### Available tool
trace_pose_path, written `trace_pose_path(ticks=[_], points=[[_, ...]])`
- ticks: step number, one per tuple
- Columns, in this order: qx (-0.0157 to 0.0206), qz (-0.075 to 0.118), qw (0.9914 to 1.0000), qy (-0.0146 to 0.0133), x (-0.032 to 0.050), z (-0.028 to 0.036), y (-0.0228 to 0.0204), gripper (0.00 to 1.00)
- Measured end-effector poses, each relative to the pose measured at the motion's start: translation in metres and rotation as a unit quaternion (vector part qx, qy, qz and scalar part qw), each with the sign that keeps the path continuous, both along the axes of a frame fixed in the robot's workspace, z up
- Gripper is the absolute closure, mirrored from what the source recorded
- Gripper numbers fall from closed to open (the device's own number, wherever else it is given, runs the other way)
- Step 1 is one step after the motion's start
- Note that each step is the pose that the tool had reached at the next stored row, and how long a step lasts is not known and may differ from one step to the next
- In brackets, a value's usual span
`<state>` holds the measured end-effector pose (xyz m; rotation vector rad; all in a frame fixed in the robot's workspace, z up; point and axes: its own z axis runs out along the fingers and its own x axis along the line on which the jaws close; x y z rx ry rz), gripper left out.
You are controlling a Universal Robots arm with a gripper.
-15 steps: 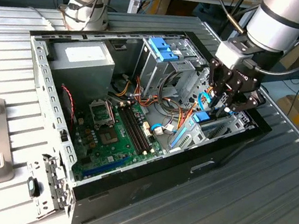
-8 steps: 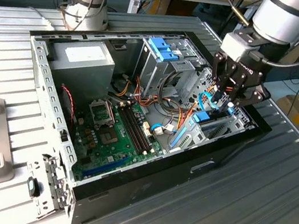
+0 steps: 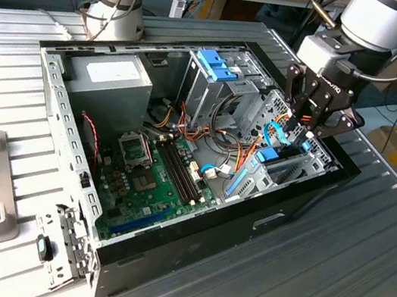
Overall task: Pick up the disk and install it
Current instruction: 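Insert the first disk wire, then insert the second disk wire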
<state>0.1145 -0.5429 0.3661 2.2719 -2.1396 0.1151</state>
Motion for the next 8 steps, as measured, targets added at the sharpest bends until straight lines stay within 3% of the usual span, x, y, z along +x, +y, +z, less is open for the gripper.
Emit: trace_pose_path(ticks=[4, 8], points=[[0.0000, -0.021, 0.99977, 0.0000, 0.0000, -0.0002, 0.0000, 0.65], [0.0006, -0.021, 0.99977, 0.0000, 0.0001, -0.0002, 0.0000, 0.65]])
